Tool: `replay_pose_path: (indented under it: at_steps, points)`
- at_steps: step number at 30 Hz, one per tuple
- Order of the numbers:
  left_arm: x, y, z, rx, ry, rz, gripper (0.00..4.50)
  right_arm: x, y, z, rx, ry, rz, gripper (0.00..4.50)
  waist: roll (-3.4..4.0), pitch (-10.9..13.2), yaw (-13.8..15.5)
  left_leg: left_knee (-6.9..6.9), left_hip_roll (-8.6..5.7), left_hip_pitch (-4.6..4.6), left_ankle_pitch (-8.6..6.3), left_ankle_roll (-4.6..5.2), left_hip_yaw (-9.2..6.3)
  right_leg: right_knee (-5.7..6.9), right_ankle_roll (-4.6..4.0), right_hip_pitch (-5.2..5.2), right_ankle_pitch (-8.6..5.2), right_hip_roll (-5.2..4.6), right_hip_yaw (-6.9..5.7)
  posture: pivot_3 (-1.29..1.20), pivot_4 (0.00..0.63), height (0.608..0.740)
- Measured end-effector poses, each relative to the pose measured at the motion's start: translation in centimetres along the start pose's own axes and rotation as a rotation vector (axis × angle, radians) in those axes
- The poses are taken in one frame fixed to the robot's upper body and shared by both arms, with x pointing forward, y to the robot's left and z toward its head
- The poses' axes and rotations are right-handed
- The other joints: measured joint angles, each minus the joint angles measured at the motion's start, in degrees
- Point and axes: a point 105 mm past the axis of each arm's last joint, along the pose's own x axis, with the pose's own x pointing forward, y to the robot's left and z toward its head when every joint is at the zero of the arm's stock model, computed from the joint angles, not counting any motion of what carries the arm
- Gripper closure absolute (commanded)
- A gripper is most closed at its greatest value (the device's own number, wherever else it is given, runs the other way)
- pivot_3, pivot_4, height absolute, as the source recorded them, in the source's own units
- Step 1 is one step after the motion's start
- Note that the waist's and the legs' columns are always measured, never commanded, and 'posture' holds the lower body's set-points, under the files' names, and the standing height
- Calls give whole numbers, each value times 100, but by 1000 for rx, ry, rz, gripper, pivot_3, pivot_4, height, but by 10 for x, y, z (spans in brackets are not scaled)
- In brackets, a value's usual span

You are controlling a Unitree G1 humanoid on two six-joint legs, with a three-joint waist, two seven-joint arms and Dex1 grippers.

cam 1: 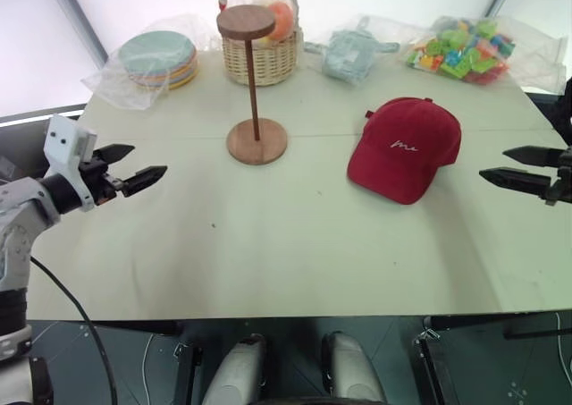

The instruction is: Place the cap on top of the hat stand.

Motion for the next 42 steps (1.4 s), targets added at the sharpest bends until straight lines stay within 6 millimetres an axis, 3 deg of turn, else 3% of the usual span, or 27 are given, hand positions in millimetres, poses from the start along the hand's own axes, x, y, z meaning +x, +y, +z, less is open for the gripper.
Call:
replay_pose_path:
  at_steps: [26, 34, 37, 42]
  points:
    - [-2, -1, 7, 6, -7, -22, 0, 2, 0, 2, -14, -6, -9, 25, 0, 0, -3, 0, 0, 0, 0, 0, 0, 0, 0, 0, 0, 0, 0, 0, 150, 740]
    - [-6, 6, 27, 45, -26, -41, 0, 3, -2, 2, -16, -9, -14, 25, 0, 0, -5, 0, 0, 0, 0, 0, 0, 0, 0, 0, 0, 2, 0, 0, 150, 740]
    - [-15, -3, 35, 60, 20, -142, 0, 4, -2, 2, -16, -5, -9, 25, 0, 0, -16, -2, 0, 0, 0, 0, 0, 0, 0, -2, 0, 2, 0, 0, 150, 740]
    - [-18, -35, 61, 80, -7, -358, 0, 5, 1, 2, -22, 0, 3, 25, 0, 1, 14, 2, 0, -1, 0, 0, -4, -1, 0, 3, 0, 2, -1, 0, 150, 740]
